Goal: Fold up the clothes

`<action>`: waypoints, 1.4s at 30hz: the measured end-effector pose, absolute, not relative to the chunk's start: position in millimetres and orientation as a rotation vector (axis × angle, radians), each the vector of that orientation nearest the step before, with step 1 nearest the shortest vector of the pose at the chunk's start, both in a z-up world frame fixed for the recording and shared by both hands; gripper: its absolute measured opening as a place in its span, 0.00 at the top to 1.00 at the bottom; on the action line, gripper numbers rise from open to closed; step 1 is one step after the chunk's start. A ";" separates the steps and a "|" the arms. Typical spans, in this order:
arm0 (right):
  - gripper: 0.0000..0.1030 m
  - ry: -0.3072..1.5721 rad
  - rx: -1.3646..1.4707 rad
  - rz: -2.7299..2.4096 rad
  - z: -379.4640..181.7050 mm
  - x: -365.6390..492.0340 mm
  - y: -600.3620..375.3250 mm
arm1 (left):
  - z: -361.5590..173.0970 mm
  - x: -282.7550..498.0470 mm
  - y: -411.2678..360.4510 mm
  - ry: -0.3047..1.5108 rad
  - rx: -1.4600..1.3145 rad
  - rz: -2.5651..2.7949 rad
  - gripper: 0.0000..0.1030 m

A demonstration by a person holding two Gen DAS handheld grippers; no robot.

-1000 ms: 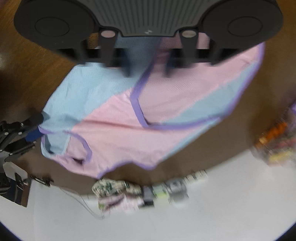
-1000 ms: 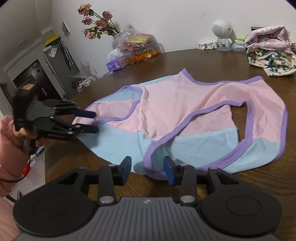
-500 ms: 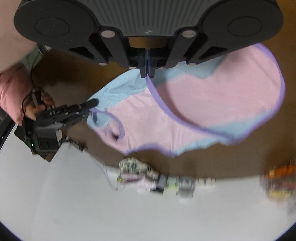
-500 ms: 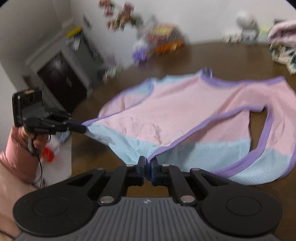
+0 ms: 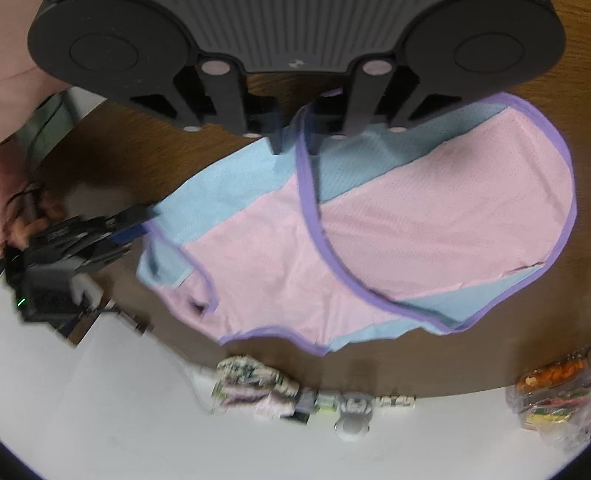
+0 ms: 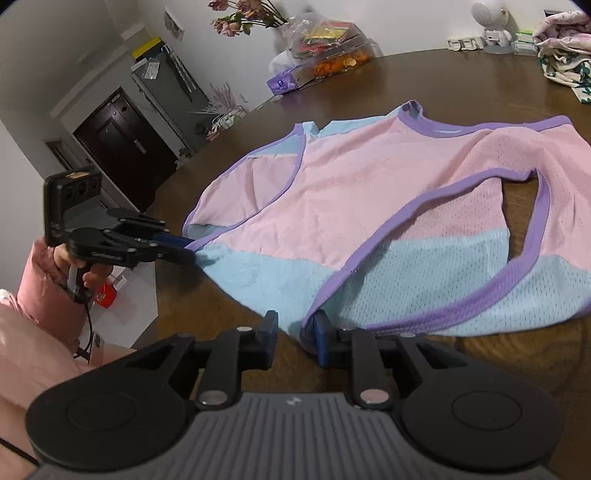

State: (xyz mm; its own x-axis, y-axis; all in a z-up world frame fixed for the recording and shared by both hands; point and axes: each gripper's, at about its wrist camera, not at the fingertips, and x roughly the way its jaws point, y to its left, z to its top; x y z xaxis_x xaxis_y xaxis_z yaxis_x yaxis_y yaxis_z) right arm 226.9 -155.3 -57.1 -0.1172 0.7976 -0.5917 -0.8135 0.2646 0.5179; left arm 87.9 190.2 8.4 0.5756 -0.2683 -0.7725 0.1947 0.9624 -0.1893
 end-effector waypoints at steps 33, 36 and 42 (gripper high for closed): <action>0.98 0.746 -0.278 0.741 -16.0 288.3 -175.9 | 4.0 104.8 197.1 0.860 -0.239 -0.182 0.78; 0.98 0.762 -0.278 0.714 -21.8 289.9 -183.0 | 3.5 104.0 198.7 0.859 -0.245 -0.181 0.78; 0.82 0.735 -0.157 0.747 -16.3 280.7 -187.9 | 6.0 104.0 204.6 0.855 -0.273 -0.187 0.76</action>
State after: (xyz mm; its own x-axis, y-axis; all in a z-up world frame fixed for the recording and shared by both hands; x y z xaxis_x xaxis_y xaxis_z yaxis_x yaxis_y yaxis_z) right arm 280.7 -187.9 -16.3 0.5001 0.5622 -0.6586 -0.6674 0.7349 0.1206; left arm 104.0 204.6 6.0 0.6429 -0.2706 -0.7166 0.0534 0.9491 -0.3105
